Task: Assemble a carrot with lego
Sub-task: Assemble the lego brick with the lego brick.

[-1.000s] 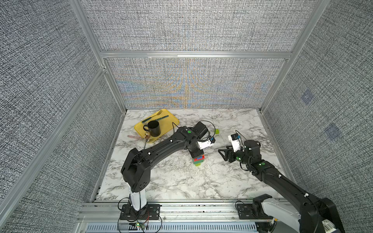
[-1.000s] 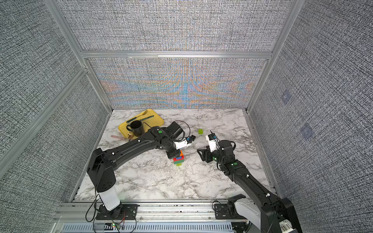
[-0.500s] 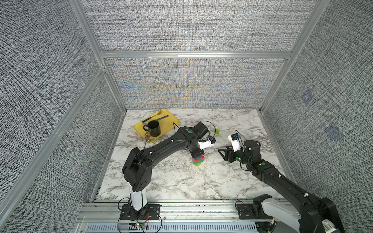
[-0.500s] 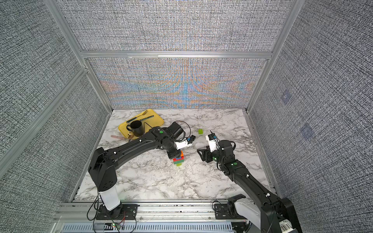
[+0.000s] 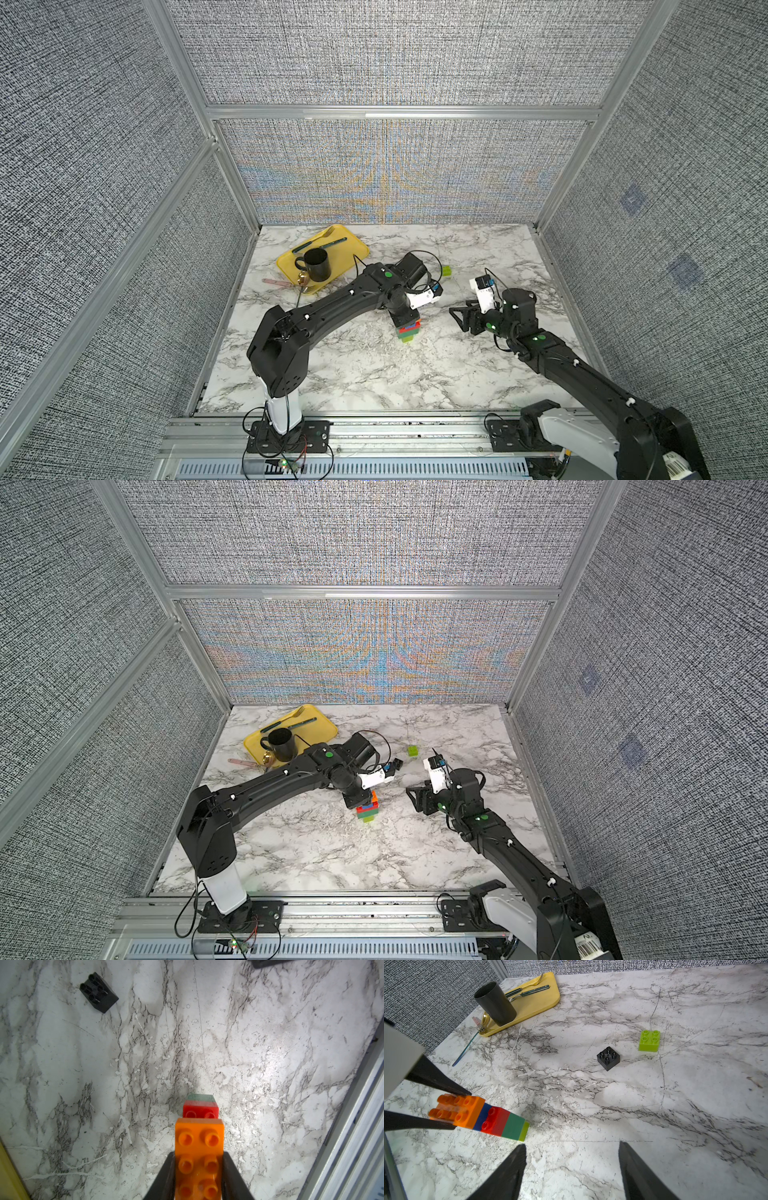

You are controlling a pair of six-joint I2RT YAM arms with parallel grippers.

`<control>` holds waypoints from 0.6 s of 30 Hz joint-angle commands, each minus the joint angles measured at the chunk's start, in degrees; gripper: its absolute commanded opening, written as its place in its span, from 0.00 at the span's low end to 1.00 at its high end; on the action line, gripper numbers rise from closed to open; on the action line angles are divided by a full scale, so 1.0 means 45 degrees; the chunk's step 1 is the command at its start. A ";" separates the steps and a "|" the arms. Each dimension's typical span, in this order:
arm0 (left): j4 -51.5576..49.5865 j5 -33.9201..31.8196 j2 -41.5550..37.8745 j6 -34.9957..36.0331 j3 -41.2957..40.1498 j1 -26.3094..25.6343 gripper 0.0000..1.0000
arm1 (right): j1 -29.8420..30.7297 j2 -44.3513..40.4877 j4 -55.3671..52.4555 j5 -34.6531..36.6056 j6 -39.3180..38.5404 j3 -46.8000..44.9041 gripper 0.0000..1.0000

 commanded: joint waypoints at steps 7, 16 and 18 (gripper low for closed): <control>-0.1004 -0.0261 0.0081 -0.0233 -0.0484 -0.0022 0.18 | -0.0001 -0.0001 0.0077 0.0092 -0.0028 0.0039 0.72; -0.1379 -0.0694 0.0124 -0.1074 -0.0289 -0.0234 0.15 | 0.0015 0.0019 0.0059 0.0093 -0.0028 0.0086 0.72; -0.1400 -0.0791 0.0100 -0.1182 -0.0362 -0.0294 0.15 | 0.0006 0.0037 0.0067 0.0092 -0.0028 0.0088 0.72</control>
